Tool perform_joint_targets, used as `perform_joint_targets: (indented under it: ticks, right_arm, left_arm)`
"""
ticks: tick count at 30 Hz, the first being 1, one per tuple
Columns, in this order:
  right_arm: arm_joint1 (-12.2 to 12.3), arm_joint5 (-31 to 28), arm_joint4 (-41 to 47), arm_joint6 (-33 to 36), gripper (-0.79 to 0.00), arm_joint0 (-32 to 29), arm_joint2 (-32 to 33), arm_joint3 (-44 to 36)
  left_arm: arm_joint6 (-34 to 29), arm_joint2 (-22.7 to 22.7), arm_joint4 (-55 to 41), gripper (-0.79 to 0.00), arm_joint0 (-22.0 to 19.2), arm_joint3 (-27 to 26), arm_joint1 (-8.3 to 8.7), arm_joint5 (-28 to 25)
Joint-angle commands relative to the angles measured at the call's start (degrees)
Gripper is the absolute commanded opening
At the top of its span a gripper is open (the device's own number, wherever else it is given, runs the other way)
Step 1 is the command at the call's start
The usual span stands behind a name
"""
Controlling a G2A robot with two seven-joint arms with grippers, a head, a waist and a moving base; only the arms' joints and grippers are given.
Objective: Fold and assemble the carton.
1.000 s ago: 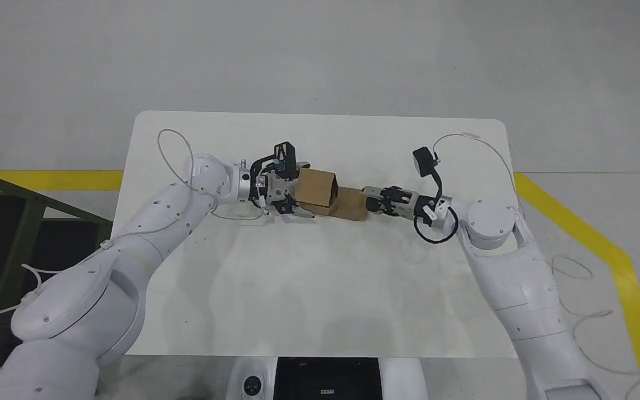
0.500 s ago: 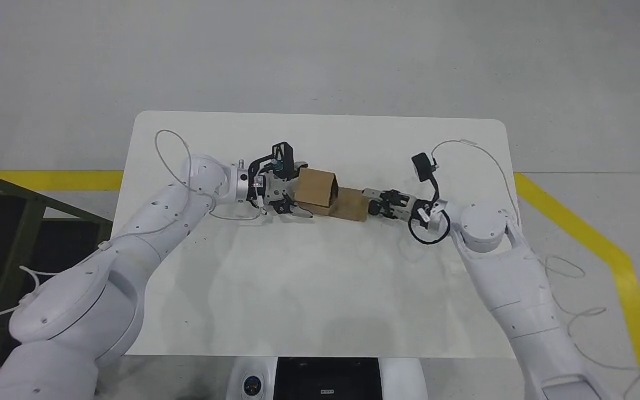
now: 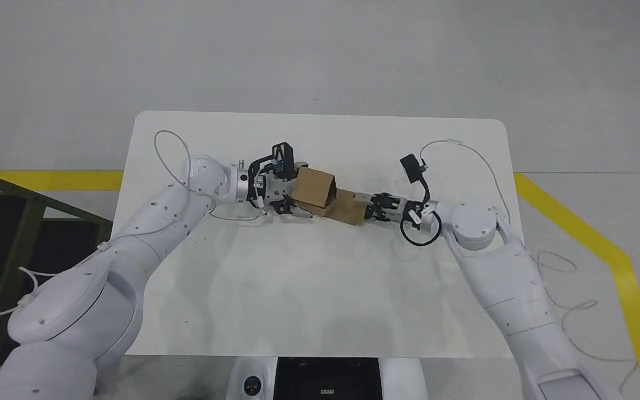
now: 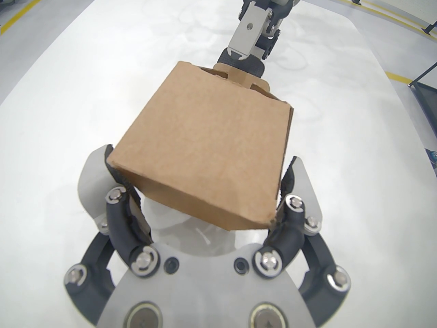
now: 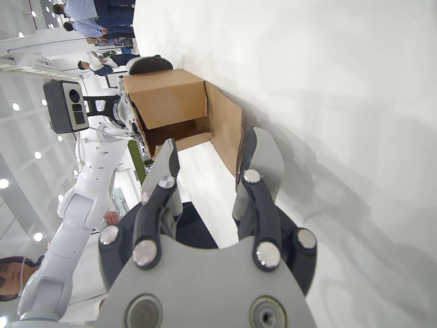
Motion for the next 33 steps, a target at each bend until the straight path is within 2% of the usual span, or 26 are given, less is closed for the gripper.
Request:
perform_joint_targets:
  ticks: [1, 27, 33]
  right_arm:
    - [-0.12, 0.0, 0.83, 0.23, -0.431, -0.03, -0.42, -0.1]
    - [-0.9, -1.76, 7.51, -0.07, -0.434, 0.64, -2.66, -3.47]
    - [-1.21, -2.26, 8.08, -0.1, -0.465, 1.72, -3.72, -2.93]
  left_arm:
    - [-0.05, 0.03, -0.04, 0.0, 0.02, -0.07, 0.03, 0.0]
    - [-1.54, -0.38, -0.03, 0.0, 0.75, -1.66, 0.34, 0.0]
    - [-1.91, -0.36, -0.19, 0.0, 0.75, -1.87, 0.42, 0.0]
